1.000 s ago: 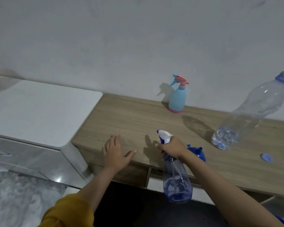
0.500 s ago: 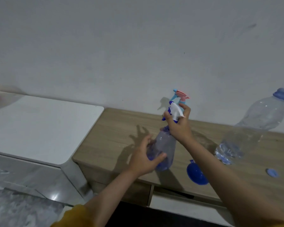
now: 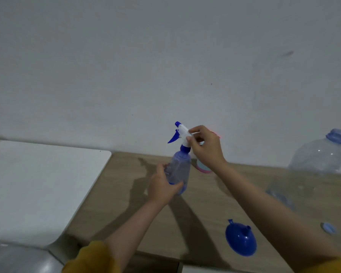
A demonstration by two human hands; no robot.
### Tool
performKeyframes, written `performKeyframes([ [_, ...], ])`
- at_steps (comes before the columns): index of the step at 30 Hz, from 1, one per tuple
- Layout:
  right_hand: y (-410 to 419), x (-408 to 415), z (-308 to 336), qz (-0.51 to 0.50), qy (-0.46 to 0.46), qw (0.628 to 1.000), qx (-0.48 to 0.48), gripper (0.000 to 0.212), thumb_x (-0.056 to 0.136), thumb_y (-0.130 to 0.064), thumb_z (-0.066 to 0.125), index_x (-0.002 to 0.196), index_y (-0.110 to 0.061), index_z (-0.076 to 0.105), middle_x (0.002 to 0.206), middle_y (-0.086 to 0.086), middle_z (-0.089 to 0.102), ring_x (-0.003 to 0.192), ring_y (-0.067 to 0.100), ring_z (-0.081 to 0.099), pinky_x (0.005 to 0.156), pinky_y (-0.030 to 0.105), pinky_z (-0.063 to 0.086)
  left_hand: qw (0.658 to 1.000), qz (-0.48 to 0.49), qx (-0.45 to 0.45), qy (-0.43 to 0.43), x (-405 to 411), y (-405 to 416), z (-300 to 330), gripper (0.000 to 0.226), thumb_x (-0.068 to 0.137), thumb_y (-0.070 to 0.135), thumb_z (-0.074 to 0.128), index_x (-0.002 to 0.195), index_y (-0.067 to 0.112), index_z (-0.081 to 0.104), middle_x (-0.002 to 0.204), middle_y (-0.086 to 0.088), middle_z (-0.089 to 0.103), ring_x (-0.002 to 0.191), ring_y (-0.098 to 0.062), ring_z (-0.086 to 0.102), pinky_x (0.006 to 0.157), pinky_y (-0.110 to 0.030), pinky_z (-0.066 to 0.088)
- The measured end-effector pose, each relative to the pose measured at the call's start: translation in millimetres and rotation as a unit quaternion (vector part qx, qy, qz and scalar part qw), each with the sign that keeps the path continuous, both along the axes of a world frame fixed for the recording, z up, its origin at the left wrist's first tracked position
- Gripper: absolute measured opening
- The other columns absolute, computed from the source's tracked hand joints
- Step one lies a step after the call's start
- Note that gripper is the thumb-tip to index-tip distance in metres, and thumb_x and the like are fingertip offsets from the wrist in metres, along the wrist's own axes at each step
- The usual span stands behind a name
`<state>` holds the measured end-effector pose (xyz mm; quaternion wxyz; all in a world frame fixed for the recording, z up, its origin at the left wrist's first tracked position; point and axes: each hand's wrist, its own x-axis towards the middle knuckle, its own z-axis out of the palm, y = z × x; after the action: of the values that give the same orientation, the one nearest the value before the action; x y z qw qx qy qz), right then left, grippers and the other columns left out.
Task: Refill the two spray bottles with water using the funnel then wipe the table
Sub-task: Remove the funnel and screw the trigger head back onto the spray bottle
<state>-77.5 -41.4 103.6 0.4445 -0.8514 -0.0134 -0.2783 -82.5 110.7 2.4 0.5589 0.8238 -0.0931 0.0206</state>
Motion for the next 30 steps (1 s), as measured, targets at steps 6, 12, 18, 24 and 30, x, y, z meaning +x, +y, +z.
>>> performKeyframes([
  [6,2.1,64.7,9.3,0.007,0.046,0.997,-0.065,0.016,0.083,-0.004,0.068,0.097,-0.009,0.066,0.093,0.005,0.07,0.078,0.018,0.066,0.066,0.016,0.052,1.0,0.019,0.016,0.003,70.5,-13.6,-9.6,0.047,0.069,0.015,0.078,0.105,0.015,0.047,0.1,0.001,0.06,0.089,-0.018,0.062,0.069,-0.025,0.05],
  [12,7.1,122.5,-2.1,0.039,0.095,0.987,-0.122,0.018,0.081,0.003,0.065,0.096,-0.007,0.066,0.097,0.008,0.071,0.08,0.02,0.065,0.06,0.003,0.042,0.997,0.05,0.04,0.03,124.0,-26.1,-21.4,0.043,0.077,0.021,0.075,0.107,0.012,0.045,0.095,0.003,0.056,0.081,-0.016,0.057,0.065,-0.026,0.048],
  [18,-1.8,151.2,-14.4,0.028,0.128,0.979,-0.157,0.018,0.086,-0.003,0.064,0.103,-0.009,0.061,0.107,0.009,0.068,0.093,0.023,0.065,0.074,0.023,0.048,0.995,0.04,0.089,0.037,147.8,-30.5,-41.7,0.037,0.079,0.017,0.072,0.101,0.017,0.043,0.1,-0.003,0.061,0.082,-0.018,0.061,0.07,-0.032,0.055],
  [24,-4.5,146.1,-22.5,0.015,0.132,0.975,-0.177,0.022,0.089,-0.006,0.062,0.109,-0.012,0.056,0.112,0.01,0.066,0.098,0.026,0.063,0.083,0.036,0.055,0.991,0.04,0.123,0.04,149.1,-33.3,-41.0,0.043,0.076,0.023,0.075,0.101,0.018,0.041,0.1,-0.001,0.059,0.082,-0.018,0.061,0.068,-0.031,0.055],
  [30,-0.9,97.0,-37.0,-0.023,0.093,0.976,-0.197,0.034,0.089,-0.017,0.063,0.122,-0.02,0.052,0.124,0.003,0.059,0.111,0.018,0.054,0.089,0.029,0.048,0.991,0.064,0.103,0.048,136.5,-35.9,-32.5,0.063,0.07,0.032,0.079,0.118,0.012,0.042,0.113,-0.01,0.059,0.091,-0.026,0.062,0.075,-0.038,0.057],
])
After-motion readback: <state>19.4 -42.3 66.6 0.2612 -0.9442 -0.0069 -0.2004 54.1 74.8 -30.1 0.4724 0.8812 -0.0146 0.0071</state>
